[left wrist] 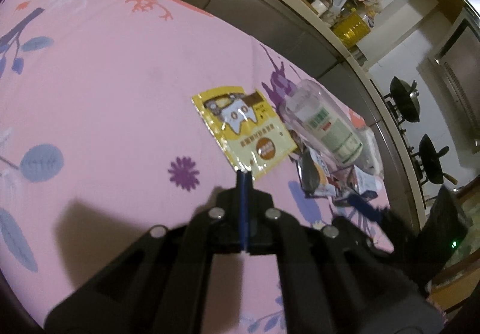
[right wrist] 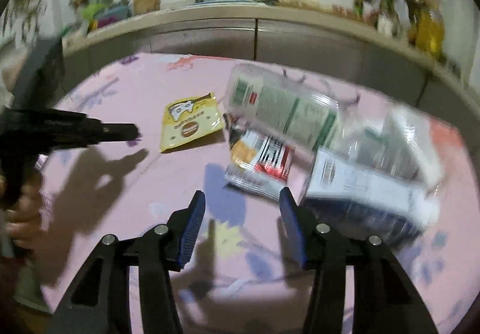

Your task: Collect trash

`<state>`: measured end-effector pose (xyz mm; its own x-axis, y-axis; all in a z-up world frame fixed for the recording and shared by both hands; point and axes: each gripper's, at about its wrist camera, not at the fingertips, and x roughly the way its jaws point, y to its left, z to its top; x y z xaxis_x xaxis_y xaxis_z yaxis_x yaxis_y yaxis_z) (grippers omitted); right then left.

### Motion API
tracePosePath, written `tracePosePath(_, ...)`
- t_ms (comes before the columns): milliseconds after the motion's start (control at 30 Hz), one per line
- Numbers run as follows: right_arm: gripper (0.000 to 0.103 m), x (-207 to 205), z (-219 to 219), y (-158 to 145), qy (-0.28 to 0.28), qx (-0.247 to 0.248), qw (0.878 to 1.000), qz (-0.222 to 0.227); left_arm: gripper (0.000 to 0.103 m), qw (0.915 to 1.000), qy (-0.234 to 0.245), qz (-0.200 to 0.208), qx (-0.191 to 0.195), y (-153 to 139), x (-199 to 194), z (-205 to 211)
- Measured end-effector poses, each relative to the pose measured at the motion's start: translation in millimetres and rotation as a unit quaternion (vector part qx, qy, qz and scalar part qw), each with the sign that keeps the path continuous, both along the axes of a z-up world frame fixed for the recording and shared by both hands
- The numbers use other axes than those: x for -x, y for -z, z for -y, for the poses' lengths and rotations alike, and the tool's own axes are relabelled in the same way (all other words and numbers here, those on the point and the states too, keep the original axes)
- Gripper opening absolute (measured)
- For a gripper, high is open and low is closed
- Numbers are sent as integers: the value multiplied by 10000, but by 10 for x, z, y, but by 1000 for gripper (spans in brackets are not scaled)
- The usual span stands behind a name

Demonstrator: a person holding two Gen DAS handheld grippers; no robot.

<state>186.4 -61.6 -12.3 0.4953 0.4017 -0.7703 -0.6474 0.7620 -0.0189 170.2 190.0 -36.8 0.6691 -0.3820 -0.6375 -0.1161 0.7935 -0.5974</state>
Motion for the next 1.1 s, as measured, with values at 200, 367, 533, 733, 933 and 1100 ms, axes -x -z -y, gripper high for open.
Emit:
tracePosePath(200,47,-112,-296,149,-362,673,9963,387,0,10000,46,-13,-15,-2,49,47)
tracePosePath(367,44,-171,-493,326,-412,1227,9896,636,1,9993,-48,-294,205,42,-149,-105)
tracePosePath(533,4,-268,-458,348,-273,1104,9926,435,29,9988,5,-403,290,35,-416,-197)
tracePosePath(733,1,-144,-231,93,-135,163,9998,-47,30,9996,-9,-254,-93,-76,-523,-140)
tracePosePath(933,1,91,35,-150,3,-740,9954,-608,66,9968,-19,-138,-788,-168,-829,-188)
tracePosePath(1100,2,276,253,-193,252,-1123,9895,-876,69,9950,358,-218,-911,-73,-1158,-141)
